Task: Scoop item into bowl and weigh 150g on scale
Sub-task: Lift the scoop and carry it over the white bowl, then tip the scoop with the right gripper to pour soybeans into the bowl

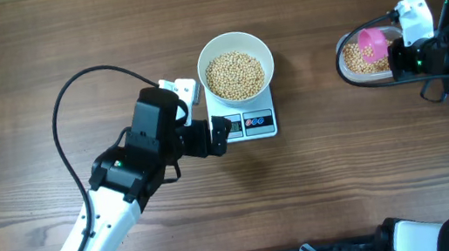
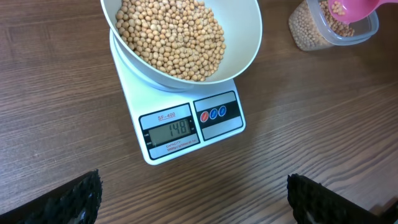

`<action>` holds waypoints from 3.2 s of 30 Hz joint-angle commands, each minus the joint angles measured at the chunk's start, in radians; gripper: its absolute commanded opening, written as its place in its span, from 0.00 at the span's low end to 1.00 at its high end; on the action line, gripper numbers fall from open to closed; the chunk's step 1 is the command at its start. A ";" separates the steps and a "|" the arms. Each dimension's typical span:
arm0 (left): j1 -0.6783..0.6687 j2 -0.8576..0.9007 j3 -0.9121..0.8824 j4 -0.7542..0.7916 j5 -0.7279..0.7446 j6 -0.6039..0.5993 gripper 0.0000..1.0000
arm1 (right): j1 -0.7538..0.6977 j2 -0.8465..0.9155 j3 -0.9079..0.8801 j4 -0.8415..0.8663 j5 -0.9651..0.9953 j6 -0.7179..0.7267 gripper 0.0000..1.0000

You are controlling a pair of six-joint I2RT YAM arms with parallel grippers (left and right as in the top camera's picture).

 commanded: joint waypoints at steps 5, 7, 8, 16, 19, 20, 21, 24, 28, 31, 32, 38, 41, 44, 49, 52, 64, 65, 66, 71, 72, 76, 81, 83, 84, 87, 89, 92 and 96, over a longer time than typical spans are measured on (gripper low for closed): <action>-0.005 -0.008 0.000 0.003 -0.010 0.020 1.00 | -0.006 -0.016 0.005 -0.005 -0.040 0.103 0.04; -0.005 -0.008 0.000 0.003 -0.010 0.020 1.00 | -0.012 -0.016 0.005 -0.003 -0.050 0.154 0.04; -0.005 -0.008 0.000 0.003 -0.010 0.020 1.00 | -0.015 -0.016 0.005 -0.003 -0.058 0.174 0.04; -0.005 -0.008 0.000 0.003 -0.010 0.020 1.00 | -0.108 -0.016 0.005 -0.002 -0.326 0.296 0.04; -0.005 -0.008 0.000 0.003 -0.010 0.020 1.00 | -0.150 -0.016 0.005 -0.002 -0.438 0.306 0.04; -0.005 -0.008 0.000 0.003 -0.010 0.020 1.00 | -0.159 -0.016 0.006 0.000 -0.466 0.328 0.04; -0.005 -0.008 0.000 0.003 -0.010 0.020 1.00 | -0.167 -0.016 0.005 0.010 -0.513 0.372 0.04; -0.005 -0.008 0.000 0.003 -0.010 0.020 1.00 | -0.159 -0.016 0.005 0.085 -0.769 0.455 0.04; -0.005 -0.008 0.000 0.003 -0.010 0.020 1.00 | -0.110 -0.016 0.005 0.216 -0.814 0.589 0.04; -0.005 -0.008 0.000 0.003 -0.010 0.020 1.00 | -0.048 -0.016 0.005 0.280 -0.803 0.605 0.04; -0.005 -0.008 0.000 0.003 -0.010 0.020 1.00 | -0.017 -0.016 0.005 0.293 -0.779 0.603 0.04; -0.005 -0.008 0.000 0.003 -0.010 0.020 1.00 | 0.180 -0.016 0.005 0.301 -0.645 0.502 0.04; -0.005 -0.008 0.000 0.003 -0.010 0.020 1.00 | 0.278 -0.016 0.005 0.288 -0.549 0.422 0.04; -0.005 -0.008 0.000 0.003 -0.010 0.020 1.00 | 0.347 -0.016 0.005 0.274 -0.394 0.340 0.04; -0.005 -0.008 0.000 0.003 -0.010 0.020 1.00 | 0.453 -0.016 0.005 0.232 -0.259 0.116 0.04; -0.005 -0.008 0.000 0.003 -0.010 0.020 1.00 | 0.488 -0.016 0.005 0.235 -0.195 0.046 0.04; -0.005 -0.008 0.000 0.003 -0.010 0.020 1.00 | 0.584 -0.010 0.005 0.252 -0.206 -0.025 0.04; -0.005 -0.008 0.000 0.003 -0.010 0.020 1.00 | 0.584 -0.010 0.005 0.254 -0.206 -0.024 0.04; -0.005 -0.008 0.000 0.003 -0.010 0.020 1.00 | 0.584 -0.010 0.005 0.257 -0.206 -0.024 0.04; -0.005 -0.008 0.000 0.003 -0.010 0.020 1.00 | 0.584 -0.010 0.005 0.276 -0.206 -0.021 0.04; -0.005 -0.008 0.000 0.003 -0.010 0.020 1.00 | 0.584 -0.010 0.005 0.290 -0.206 0.003 0.04; -0.005 -0.008 0.000 0.003 -0.010 0.020 1.00 | 0.584 -0.010 0.005 0.360 -0.207 0.112 0.04; -0.005 -0.008 0.000 0.003 -0.010 0.020 1.00 | 0.584 -0.010 0.005 0.358 -0.203 0.052 0.04; -0.005 -0.008 0.000 0.003 -0.010 0.020 1.00 | 0.584 -0.010 0.005 0.322 -0.201 0.052 0.04; -0.005 -0.008 0.000 0.003 -0.010 0.020 1.00 | 0.584 -0.010 0.005 0.312 -0.202 0.052 0.04; -0.005 -0.008 0.000 0.003 -0.010 0.020 1.00 | 0.584 -0.010 0.005 0.329 -0.202 0.052 0.04; -0.005 -0.008 0.000 0.003 -0.010 0.020 1.00 | 0.584 -0.004 0.005 0.310 -0.196 -0.010 0.04; -0.005 -0.008 0.000 0.003 -0.010 0.020 1.00 | 0.584 0.002 0.005 0.290 -0.153 -0.097 0.04; -0.005 -0.008 0.000 0.003 -0.010 0.020 1.00 | 0.584 0.005 0.005 0.302 -0.151 -0.101 0.05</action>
